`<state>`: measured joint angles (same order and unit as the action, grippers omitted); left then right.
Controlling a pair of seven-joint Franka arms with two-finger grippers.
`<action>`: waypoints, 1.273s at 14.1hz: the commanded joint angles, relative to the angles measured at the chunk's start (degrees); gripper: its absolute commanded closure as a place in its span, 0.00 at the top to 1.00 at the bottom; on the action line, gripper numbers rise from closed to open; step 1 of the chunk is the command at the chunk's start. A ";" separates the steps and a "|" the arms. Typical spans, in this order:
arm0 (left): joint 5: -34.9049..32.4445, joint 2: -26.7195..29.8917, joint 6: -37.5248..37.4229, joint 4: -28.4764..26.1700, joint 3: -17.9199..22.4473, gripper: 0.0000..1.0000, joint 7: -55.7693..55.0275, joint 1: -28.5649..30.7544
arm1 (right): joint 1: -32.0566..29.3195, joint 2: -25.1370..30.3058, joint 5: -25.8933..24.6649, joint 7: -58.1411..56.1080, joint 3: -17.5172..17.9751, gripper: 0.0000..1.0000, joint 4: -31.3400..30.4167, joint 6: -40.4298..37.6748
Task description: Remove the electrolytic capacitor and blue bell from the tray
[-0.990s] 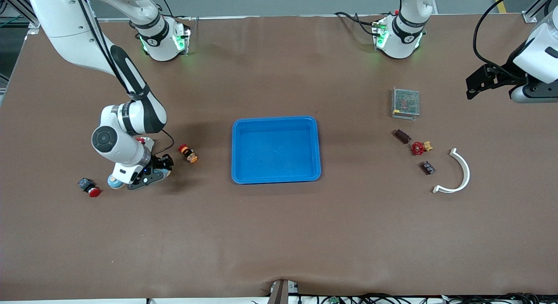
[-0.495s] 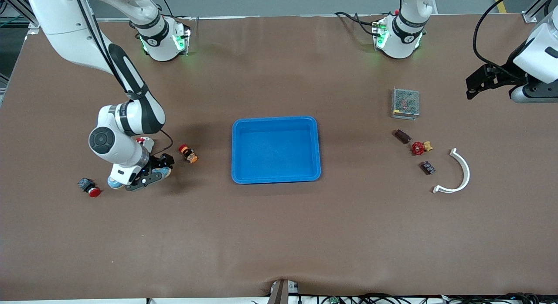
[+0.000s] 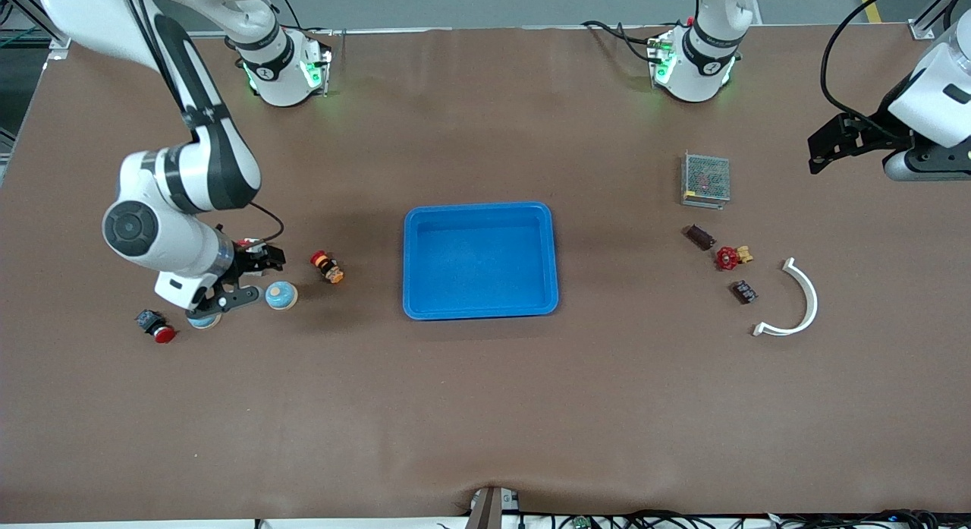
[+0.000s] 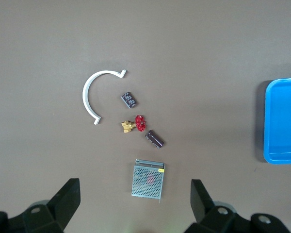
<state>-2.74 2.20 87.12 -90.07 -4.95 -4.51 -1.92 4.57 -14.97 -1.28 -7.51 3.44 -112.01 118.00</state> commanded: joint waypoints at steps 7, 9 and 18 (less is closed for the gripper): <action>1.15 0.26 -0.55 0.77 -0.06 1.00 0.91 -0.27 | 0.71 20.57 -0.12 5.22 -0.19 1.00 -1.19 -18.41; 1.07 0.26 -0.64 0.51 -0.93 1.00 0.64 -0.71 | -0.60 24.62 -0.21 5.22 -0.54 1.00 -1.19 -21.13; 1.07 0.35 -0.90 0.60 -0.94 1.00 0.64 -0.45 | -6.68 34.31 -0.04 4.70 -4.05 1.00 0.90 -22.20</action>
<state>-2.73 2.20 87.12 -89.99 -5.83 -4.51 -2.74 -1.49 18.73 -1.30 -2.86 -0.34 -111.72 95.28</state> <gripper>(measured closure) 0.000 0.000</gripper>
